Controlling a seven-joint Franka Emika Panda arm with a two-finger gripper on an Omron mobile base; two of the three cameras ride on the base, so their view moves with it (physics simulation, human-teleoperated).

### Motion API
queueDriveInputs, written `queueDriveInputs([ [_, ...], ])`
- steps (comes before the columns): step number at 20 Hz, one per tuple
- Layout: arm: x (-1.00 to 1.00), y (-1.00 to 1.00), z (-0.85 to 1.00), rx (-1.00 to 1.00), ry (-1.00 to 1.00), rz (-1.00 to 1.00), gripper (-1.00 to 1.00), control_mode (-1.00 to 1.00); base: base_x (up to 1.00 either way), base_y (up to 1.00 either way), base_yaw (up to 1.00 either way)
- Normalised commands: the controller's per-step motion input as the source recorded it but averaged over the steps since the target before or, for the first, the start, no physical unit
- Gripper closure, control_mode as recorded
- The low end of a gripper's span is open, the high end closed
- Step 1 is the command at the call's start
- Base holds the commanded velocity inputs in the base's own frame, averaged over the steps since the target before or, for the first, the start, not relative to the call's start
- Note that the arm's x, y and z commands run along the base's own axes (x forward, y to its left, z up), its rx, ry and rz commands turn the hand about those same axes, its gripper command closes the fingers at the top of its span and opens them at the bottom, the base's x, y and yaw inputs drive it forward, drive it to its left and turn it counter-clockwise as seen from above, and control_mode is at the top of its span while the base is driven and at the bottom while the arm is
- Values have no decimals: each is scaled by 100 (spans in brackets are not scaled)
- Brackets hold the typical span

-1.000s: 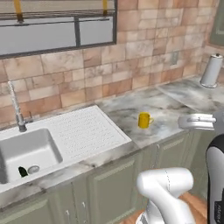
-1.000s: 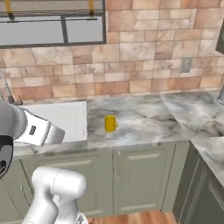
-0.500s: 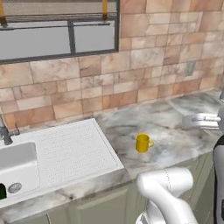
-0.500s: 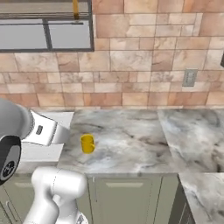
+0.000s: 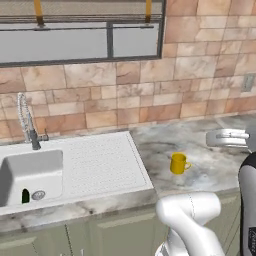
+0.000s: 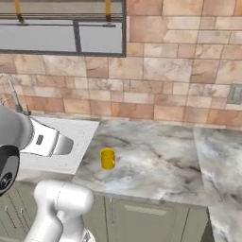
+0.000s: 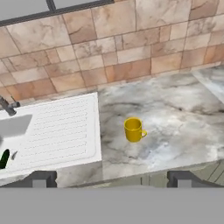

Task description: Clear the mugs and bowl far away from the sink.

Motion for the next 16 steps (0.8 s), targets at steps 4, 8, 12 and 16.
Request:
queueDriveInputs([
  [4,0,0,0,0,0,0,-100,100,-15,-31,37],
  [8,0,0,0,0,0,0,-100,100,-16,-67,31],
  [12,0,0,0,0,0,0,-100,100,-17,-56,27],
  [16,0,0,0,0,0,0,-100,100,0,-33,22],
])
